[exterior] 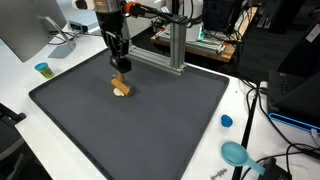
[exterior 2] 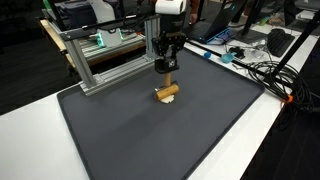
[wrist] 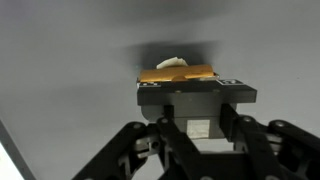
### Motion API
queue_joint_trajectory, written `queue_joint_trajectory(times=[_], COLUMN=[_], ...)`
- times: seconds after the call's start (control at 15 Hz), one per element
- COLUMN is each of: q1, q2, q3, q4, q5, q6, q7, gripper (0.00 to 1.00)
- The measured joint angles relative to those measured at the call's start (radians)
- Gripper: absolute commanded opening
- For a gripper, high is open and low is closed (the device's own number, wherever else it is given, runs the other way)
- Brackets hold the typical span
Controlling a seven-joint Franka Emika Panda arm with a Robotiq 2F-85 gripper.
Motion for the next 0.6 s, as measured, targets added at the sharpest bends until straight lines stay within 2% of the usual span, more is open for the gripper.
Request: queue_joint_trajectory(times=[0.6], q1=[0.001], q2=[-0.003], q3=[0.0], q4=[0.012], q5=[-0.001], q6=[-0.088], q7=[0.0], gripper=[0.22])
